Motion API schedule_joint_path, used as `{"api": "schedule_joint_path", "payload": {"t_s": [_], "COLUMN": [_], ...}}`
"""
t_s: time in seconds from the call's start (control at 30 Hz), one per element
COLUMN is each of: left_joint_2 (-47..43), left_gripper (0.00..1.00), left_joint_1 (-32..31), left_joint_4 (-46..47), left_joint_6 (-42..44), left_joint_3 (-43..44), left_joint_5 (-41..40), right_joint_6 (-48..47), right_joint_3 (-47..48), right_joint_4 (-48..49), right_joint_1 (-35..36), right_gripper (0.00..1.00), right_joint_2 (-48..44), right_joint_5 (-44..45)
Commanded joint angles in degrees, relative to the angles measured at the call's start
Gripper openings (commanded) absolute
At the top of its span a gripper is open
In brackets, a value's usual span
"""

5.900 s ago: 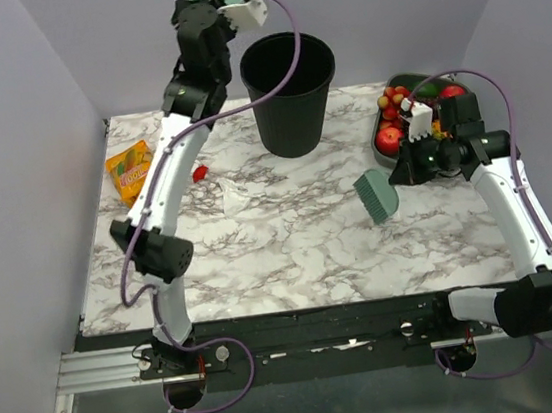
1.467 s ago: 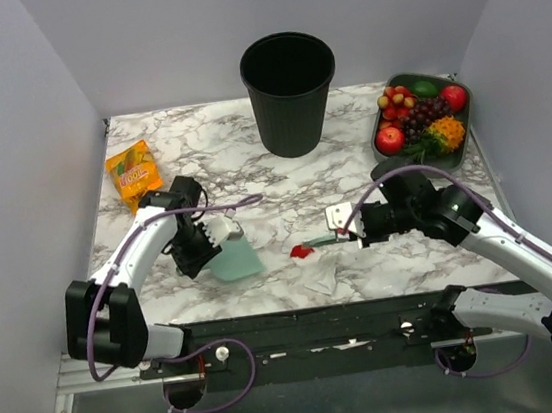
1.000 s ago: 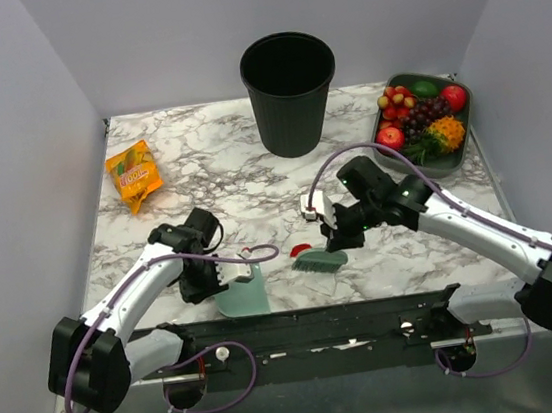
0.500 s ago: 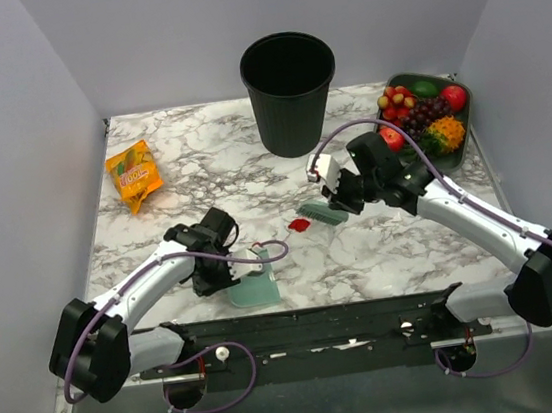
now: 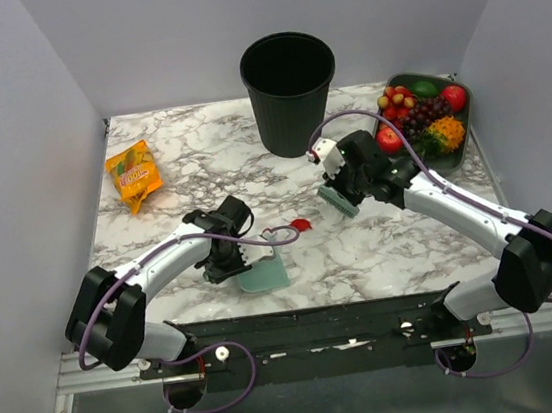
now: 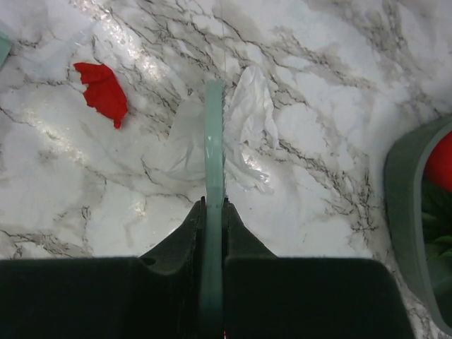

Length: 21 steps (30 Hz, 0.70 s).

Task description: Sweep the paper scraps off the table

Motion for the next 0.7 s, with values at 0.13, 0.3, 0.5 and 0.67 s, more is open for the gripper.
{"api": "schedule_joint_path", "payload": {"t_s": [0.13,0.3,0.5,0.67], "left_joint_2": [3.57,4.54,3.84,2.78], "left_gripper": [0.00,0.00,0.00,0.00], "left_joint_1": [-2.26,-2.88,-3.05,-2.96], "left_joint_4": [3.04,2.95,1.81,0.49], "left_joint_6": [-5.12,-5.56,-5.74,-5.74], "left_joint_3": [2.61,3.23,3.58,2.79], "left_joint_5": [-2.59,-2.59,-2.50,-2.59], "right_joint_6": [10.59,15.00,13.00,7.89], "right_joint_3": [4.19,7.97,8.94,11.05], "right_joint_4": [0.28,0.46,-1.03,-0.69], "right_joint_1": [0.35,1.75,2.02,1.84], "right_gripper": [0.01,0.01,0.01,0.01], "right_joint_2": [6.64,8.85,5.17,2.61], "right_joint_5": [-10.09,-20.41,-18.66,-14.45]}}
